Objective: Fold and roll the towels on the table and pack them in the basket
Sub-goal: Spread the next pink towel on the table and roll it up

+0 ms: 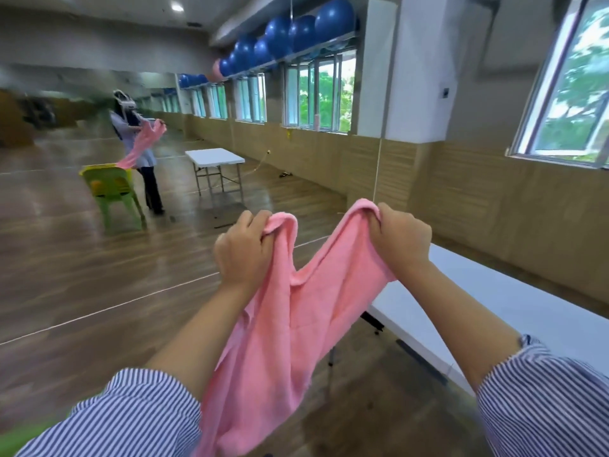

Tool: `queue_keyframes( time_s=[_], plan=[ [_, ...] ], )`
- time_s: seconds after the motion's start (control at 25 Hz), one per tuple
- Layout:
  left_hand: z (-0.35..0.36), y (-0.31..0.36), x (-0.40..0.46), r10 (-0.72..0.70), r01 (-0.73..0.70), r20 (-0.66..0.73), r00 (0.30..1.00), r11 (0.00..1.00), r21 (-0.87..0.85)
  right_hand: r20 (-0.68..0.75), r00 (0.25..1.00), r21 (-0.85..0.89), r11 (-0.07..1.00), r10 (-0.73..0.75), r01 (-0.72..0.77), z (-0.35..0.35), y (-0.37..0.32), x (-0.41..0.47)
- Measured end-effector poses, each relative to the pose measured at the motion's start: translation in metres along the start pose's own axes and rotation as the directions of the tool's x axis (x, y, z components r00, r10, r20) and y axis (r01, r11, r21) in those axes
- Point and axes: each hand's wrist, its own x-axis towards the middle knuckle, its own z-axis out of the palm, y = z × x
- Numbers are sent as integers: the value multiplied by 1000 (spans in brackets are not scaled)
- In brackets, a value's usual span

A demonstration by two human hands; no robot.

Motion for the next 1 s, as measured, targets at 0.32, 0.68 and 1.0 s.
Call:
queue_keyframes(
  time_s=[0.32, 0.68, 1.0],
  plan=[
    [156, -4, 127, -86, 84, -2, 996, 973, -215, -55, 998, -166, 986, 12, -21, 88, 59, 136],
    [298, -16, 305, -142, 101, -128, 981, 953, -285, -224, 969, -178, 973, 102, -144, 160, 115, 327],
    [417, -61, 347, -218, 200, -107, 970, 967, -156, -69, 996, -120, 991, 55, -63, 283, 145, 424]
  ],
)
